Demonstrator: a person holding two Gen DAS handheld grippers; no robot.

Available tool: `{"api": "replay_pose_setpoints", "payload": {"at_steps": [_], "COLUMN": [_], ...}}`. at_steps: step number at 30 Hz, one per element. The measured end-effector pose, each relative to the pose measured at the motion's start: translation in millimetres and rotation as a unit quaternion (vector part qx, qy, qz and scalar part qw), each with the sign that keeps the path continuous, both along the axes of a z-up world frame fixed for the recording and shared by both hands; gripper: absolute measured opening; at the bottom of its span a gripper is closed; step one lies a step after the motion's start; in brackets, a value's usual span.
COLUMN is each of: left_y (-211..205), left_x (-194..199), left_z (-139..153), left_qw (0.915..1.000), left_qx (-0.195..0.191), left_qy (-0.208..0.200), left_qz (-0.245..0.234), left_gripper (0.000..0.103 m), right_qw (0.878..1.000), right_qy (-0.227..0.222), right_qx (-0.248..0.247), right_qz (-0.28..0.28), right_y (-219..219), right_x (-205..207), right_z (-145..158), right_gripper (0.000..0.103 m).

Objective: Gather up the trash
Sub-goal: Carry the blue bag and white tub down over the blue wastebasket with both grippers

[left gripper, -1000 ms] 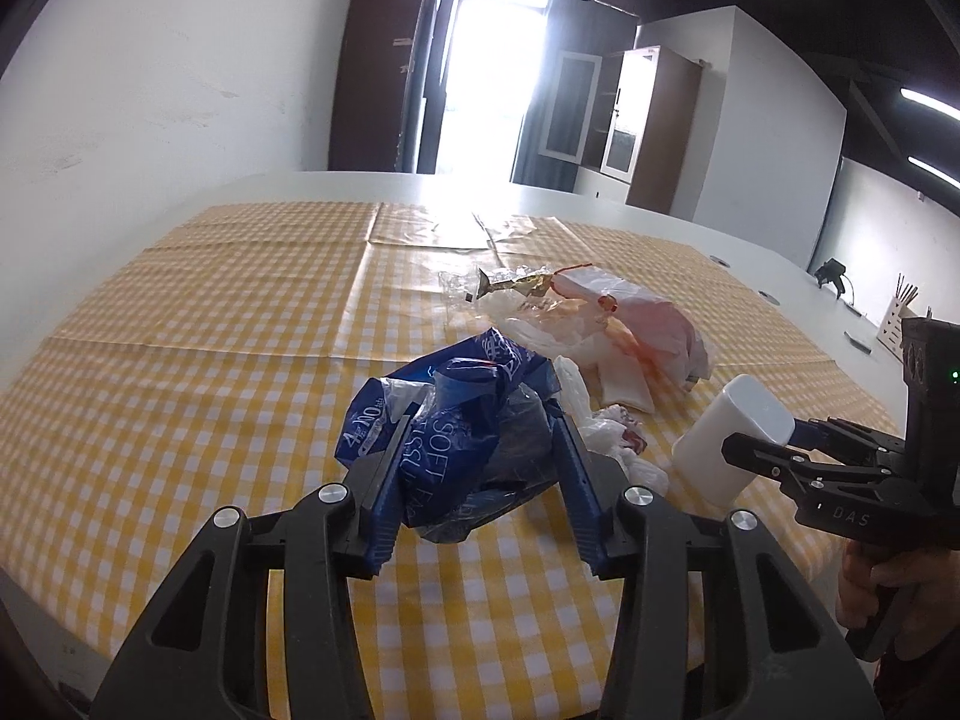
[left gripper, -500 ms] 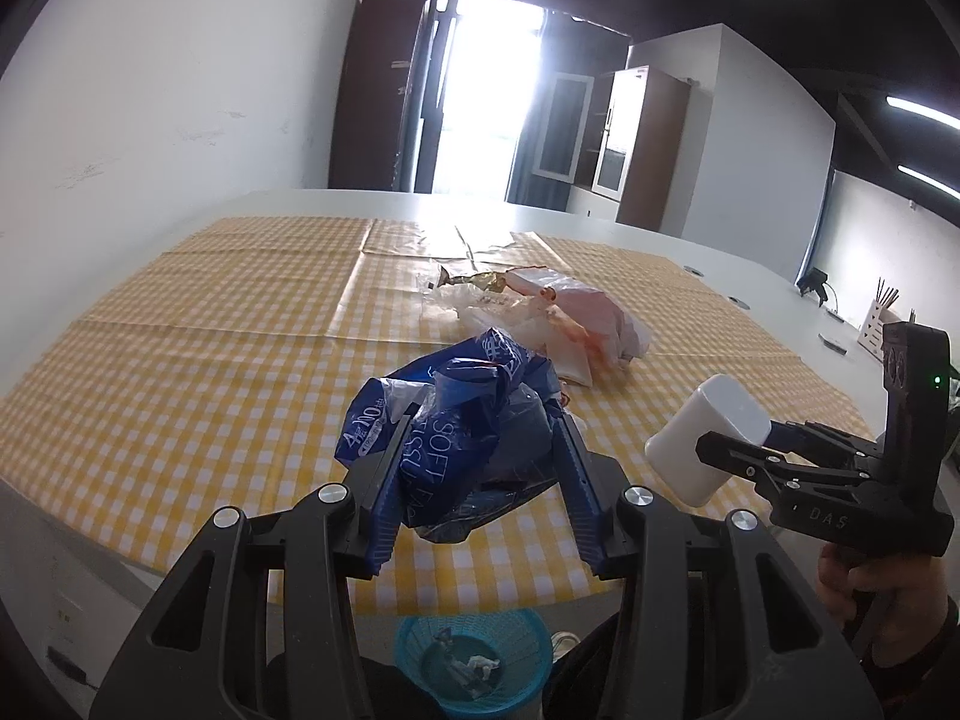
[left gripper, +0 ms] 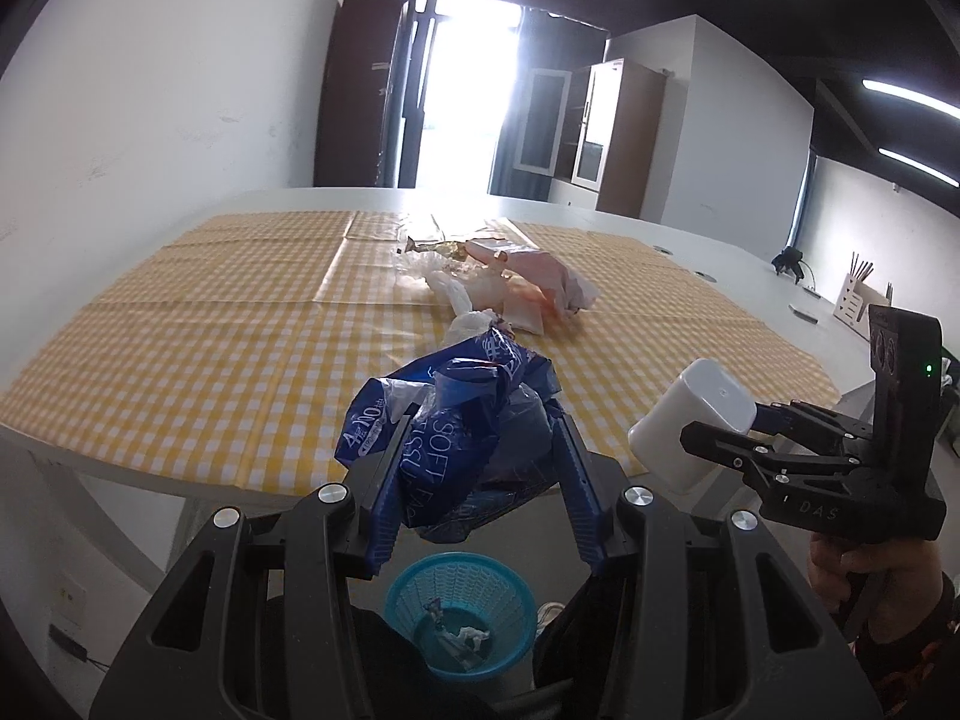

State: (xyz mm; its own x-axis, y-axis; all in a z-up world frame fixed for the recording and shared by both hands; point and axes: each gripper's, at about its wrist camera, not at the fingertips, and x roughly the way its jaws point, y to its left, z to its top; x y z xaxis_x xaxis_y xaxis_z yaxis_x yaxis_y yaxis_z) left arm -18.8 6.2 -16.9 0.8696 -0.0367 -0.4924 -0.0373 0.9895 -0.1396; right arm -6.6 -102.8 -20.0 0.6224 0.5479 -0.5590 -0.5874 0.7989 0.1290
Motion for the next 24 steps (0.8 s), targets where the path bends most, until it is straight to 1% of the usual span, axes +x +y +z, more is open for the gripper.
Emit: {"api": "replay_pose_setpoints", "payload": {"at_steps": [4, 10, 13, 16, 20, 24], "left_y": [-7.8, -24.3, -26.6, -28.1, -29.0, -29.3], "left_x": [-8.8, -16.6, -20.6, -25.0, -24.1, -17.3], "left_z": [-1.8, -21.2, -34.8, -49.2, -69.9, -95.9], "left_qw": [1.0, 0.9989, 0.9978, 0.9966, 0.9943, 0.9919], "left_qx": [0.001, 0.01, -0.006, -0.014, -0.026, -0.025], "left_qy": [0.0, 0.014, 0.028, 0.043, 0.071, 0.1], "left_qz": [-0.008, -0.044, -0.06, -0.069, -0.075, -0.074], "left_gripper": [0.046, 0.046, 0.046, 0.046, 0.046, 0.046], "right_qw": [1.0, 1.0, 0.999, 0.999, 0.997, 0.995], "right_qy": [-0.002, 0.009, 0.015, 0.027, 0.054, 0.08], "right_qx": [-0.005, -0.012, -0.023, -0.031, -0.039, -0.051], "right_qz": [0.0, 0.009, 0.017, 0.028, 0.035, 0.04], "right_y": [-5.9, -14.3, -15.3, -14.9, -11.7, -4.5], "right_x": [-12.2, -32.3, -43.1, -52.5, -57.9, -56.8], "right_z": [-4.8, -20.2, -30.1, -43.7, -68.1, -94.1], "right_gripper": [0.057, 0.057, 0.057, 0.057, 0.057, 0.057]}}
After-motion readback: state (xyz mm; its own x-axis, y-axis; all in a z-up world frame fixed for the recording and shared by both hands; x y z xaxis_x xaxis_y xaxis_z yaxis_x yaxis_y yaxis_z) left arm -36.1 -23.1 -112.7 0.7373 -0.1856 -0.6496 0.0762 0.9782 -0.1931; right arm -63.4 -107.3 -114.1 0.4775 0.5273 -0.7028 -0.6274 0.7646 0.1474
